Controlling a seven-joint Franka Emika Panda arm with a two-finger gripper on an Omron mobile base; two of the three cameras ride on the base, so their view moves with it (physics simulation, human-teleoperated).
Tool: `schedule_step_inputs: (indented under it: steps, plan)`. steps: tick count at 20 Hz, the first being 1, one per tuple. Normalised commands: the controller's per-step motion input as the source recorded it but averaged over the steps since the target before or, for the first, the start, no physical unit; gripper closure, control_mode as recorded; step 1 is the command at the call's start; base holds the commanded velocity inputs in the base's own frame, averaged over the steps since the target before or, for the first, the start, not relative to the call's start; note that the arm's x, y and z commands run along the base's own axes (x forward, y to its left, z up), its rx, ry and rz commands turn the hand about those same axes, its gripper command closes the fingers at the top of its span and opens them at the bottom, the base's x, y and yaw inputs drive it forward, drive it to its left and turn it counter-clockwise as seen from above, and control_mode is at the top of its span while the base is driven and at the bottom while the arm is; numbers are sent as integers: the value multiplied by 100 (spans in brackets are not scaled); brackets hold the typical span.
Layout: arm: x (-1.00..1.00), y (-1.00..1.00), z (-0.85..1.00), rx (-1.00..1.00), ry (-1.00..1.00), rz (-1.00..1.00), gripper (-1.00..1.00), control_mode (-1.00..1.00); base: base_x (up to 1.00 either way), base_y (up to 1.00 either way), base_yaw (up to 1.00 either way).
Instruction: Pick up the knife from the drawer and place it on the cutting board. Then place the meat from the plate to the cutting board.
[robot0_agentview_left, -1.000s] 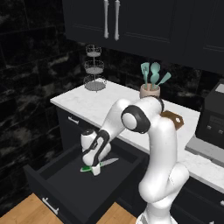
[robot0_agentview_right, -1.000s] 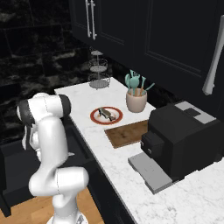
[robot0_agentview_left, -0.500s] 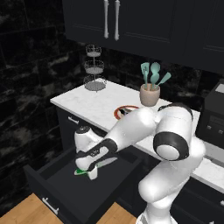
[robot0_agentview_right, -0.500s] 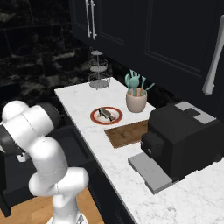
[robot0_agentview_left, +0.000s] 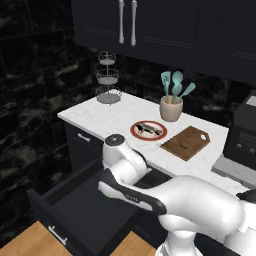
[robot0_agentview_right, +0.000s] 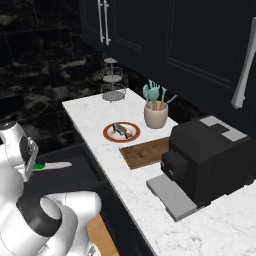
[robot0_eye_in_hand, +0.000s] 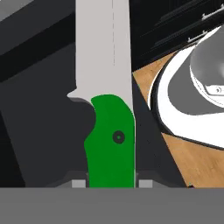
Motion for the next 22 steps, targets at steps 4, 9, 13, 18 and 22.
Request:
schedule_step_inputs:
  steps: [4,9,13,18,22]
  plan:
    - [0,-68,100,0,-1,0,100,-100,0,0,0]
    - [4,-79,80,0,0,0,100,-100,0,0,0]
    - [34,-83,48,0,3,0,100,-100,0,0,0]
    - [69,-97,12,0,14,0,100,-100,0,0,0]
    - [63,-98,3,0,19,0,100,-100,0,0,0]
